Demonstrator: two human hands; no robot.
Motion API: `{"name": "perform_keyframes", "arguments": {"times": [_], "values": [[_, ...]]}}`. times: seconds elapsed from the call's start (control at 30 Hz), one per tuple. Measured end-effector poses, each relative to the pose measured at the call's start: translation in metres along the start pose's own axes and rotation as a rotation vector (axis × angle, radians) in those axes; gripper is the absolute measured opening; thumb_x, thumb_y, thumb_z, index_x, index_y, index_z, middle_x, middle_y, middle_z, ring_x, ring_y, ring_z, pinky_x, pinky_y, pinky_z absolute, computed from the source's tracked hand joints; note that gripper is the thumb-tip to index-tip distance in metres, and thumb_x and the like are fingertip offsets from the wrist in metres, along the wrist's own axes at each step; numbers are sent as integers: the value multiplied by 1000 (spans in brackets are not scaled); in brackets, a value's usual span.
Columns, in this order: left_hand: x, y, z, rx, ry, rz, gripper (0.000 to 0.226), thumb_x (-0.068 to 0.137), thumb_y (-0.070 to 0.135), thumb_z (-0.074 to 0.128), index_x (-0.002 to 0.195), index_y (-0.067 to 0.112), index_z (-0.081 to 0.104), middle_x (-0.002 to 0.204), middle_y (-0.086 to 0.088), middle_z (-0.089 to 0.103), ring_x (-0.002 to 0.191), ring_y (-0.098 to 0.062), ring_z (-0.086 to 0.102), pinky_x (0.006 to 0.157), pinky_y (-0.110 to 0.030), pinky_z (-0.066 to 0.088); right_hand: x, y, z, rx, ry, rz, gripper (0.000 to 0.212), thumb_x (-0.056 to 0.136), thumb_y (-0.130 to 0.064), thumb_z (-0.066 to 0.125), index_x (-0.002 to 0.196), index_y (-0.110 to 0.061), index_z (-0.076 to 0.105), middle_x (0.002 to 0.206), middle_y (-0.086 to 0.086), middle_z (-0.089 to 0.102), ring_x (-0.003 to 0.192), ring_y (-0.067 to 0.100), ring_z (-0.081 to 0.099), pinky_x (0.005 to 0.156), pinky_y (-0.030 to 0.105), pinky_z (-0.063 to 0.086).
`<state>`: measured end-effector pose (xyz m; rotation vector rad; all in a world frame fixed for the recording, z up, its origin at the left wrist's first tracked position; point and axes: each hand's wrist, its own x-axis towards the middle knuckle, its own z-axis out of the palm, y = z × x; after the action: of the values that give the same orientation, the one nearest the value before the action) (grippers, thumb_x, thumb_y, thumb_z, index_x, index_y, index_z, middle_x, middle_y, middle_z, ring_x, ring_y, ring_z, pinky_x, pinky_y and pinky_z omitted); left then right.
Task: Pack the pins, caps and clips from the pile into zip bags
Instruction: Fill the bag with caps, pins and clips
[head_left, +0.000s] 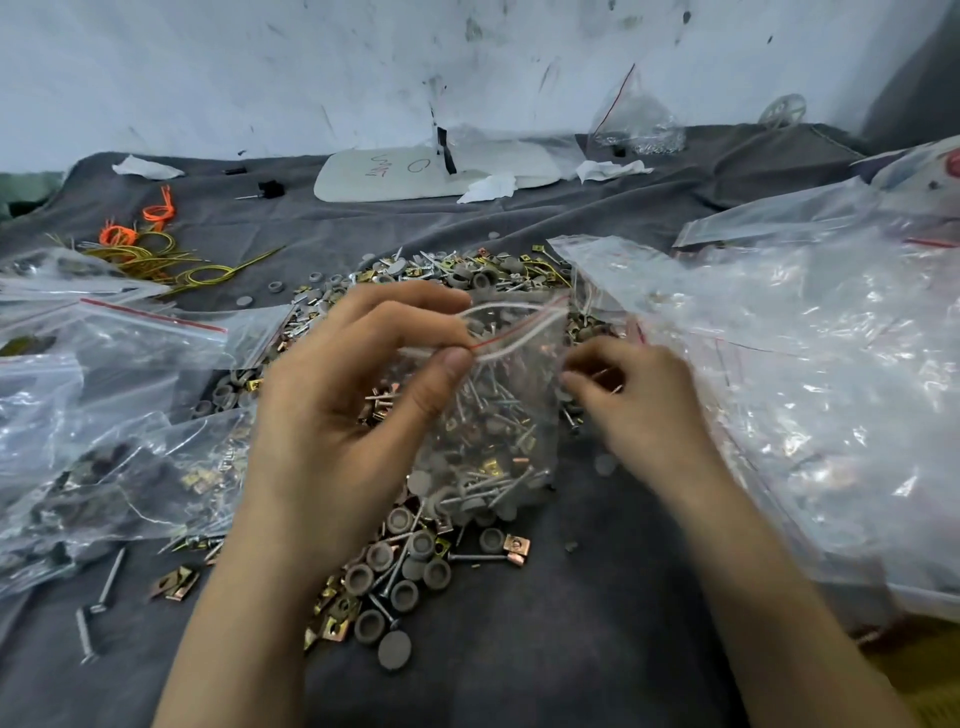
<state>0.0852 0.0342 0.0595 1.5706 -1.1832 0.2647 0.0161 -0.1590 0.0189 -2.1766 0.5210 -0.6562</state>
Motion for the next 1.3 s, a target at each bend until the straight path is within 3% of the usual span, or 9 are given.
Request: {"name": "perform_keyframes", "arguments": {"times": [0.1, 0.33, 0.57, 0.67, 0.77, 0.83, 0.93, 1.2, 1.3], "values": [[0, -4, -5, 57, 44, 6, 10, 94, 26, 56, 101, 32, 62, 116, 9, 64, 111, -14, 63, 87, -45, 53, 3, 12, 21, -285, -105, -8, 16, 89, -18, 65, 104, -19, 71, 101, 0, 60, 92, 16, 55, 71, 17, 30], [-2, -6, -8, 70, 61, -12, 7, 95, 28, 57, 98, 29, 63, 115, 5, 65, 107, -21, 65, 79, -55, 50, 0, 9, 33, -439, -107, 6, 24, 91, -26, 62, 114, -24, 63, 108, -3, 50, 102, 23, 55, 82, 38, 50], [-2, -3, -7, 60, 38, -11, 10, 94, 25, 56, 88, 29, 62, 116, 2, 64, 111, -19, 64, 87, -53, 52, 0, 12, 32, -349, 30, -58, 15, 92, -24, 61, 102, -16, 69, 101, 0, 59, 93, 20, 56, 78, 31, 46], [-2, -1, -6, 53, 27, -9, 9, 94, 26, 56, 88, 30, 62, 116, 3, 65, 112, -18, 63, 88, -50, 53, -1, -1, 17, -28, 175, -45, 10, 87, -21, 68, 96, -17, 72, 90, -9, 67, 78, 4, 60, 66, 11, 46], [-1, 2, -2, 30, -7, -12, 8, 94, 27, 57, 97, 28, 65, 116, 5, 65, 112, -18, 64, 88, -42, 52, -6, -29, -12, 427, 231, -102, 7, 84, -19, 72, 86, -25, 70, 77, -12, 70, 70, -3, 63, 62, 9, 48], [0, 3, 1, 29, -30, -10, 9, 93, 27, 58, 97, 27, 66, 116, 5, 65, 111, -17, 64, 87, -39, 51, -13, -50, -29, 524, 248, -249, 9, 82, -19, 73, 83, -27, 69, 76, -12, 71, 68, -2, 63, 64, 10, 47], [0, 5, 6, 37, -58, 14, 11, 94, 27, 58, 92, 24, 68, 115, 3, 65, 110, -15, 63, 86, -35, 50, -22, -68, -33, 444, 176, -328, 10, 80, -21, 74, 82, -29, 69, 81, -9, 70, 74, 5, 65, 63, 15, 50], [-1, 4, 7, 31, -23, 4, 10, 94, 26, 58, 92, 27, 67, 115, 3, 66, 112, -17, 64, 87, -39, 51, -11, -43, -27, 485, 218, -107, 5, 88, -27, 66, 87, -27, 71, 79, -11, 69, 72, 2, 60, 64, 16, 48], [-1, -1, 1, 22, 23, -18, 9, 94, 27, 57, 99, 29, 64, 116, 7, 65, 113, -17, 63, 89, -42, 52, -3, -24, -18, 211, -67, 35, 10, 86, -21, 69, 78, -27, 68, 70, -13, 64, 63, -2, 57, 59, 11, 42]]}}
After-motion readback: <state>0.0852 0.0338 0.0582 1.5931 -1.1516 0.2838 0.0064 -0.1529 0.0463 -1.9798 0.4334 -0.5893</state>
